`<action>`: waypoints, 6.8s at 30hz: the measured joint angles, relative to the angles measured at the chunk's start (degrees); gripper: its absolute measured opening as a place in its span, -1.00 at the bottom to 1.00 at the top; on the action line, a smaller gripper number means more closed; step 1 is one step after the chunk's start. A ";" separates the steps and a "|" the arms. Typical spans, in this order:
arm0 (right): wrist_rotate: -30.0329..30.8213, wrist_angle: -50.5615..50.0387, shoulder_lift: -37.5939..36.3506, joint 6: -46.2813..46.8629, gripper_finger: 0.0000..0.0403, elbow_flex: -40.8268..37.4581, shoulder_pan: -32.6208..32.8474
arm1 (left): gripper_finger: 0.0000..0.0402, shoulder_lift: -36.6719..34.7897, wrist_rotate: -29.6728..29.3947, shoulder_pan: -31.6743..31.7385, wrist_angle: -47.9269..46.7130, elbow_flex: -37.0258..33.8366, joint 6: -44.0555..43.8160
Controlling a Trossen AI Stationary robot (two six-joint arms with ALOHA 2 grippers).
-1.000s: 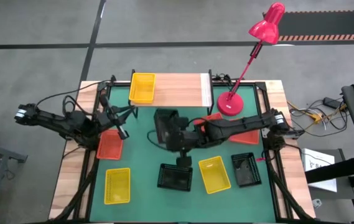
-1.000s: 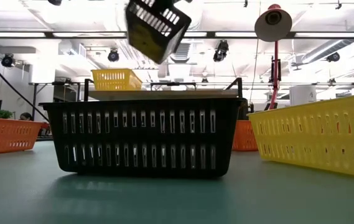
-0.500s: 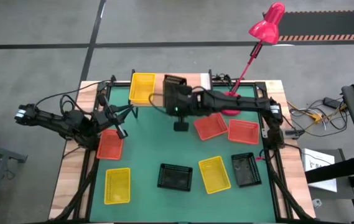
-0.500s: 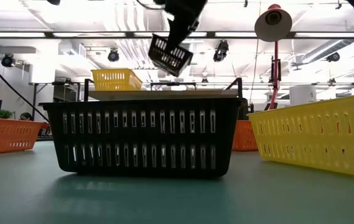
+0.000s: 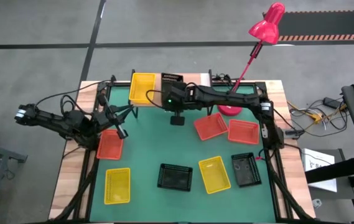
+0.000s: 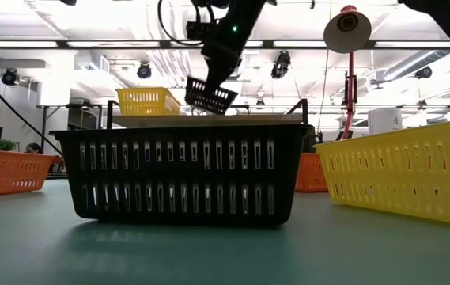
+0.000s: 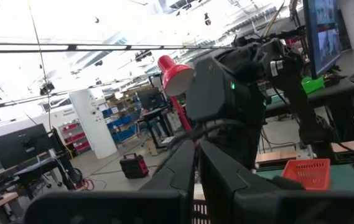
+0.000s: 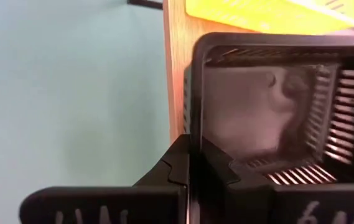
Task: Stack baskets on shelf by color
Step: Put the top black bin on the shelf, then adjust the yellow bin on the shelf, then put the center orange bin on the shelf
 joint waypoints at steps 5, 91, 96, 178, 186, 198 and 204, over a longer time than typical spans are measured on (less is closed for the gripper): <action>0.16 1.02 1.05 -1.11 -0.96 0.00 -0.26 | -0.96 0.00 0.01 0.00 0.04 0.00 0.13; -8.41 -6.21 -1.97 1.77 -0.96 2.54 -13.43 | -0.96 0.17 -0.01 -0.01 -0.07 -0.13 0.33; -12.32 -6.06 -1.99 2.38 -0.96 2.29 -12.64 | -0.96 0.17 -0.01 -0.01 -0.06 -0.13 0.33; -5.76 13.20 -38.12 28.76 -0.96 -48.13 26.43 | -1.00 50.45 23.44 40.62 -72.09 48.70 4.79; -5.73 13.23 -38.12 28.85 -0.96 -48.30 26.43 | -1.00 48.35 22.11 40.61 -72.15 49.11 4.76; -2.45 16.72 -38.12 31.27 -0.96 -50.64 26.43 | -1.00 31.15 34.75 27.24 -60.40 40.25 -14.90; 0.16 16.85 -37.77 41.10 -0.91 -50.69 26.39 | -1.00 22.90 34.63 15.80 -35.11 25.99 -15.26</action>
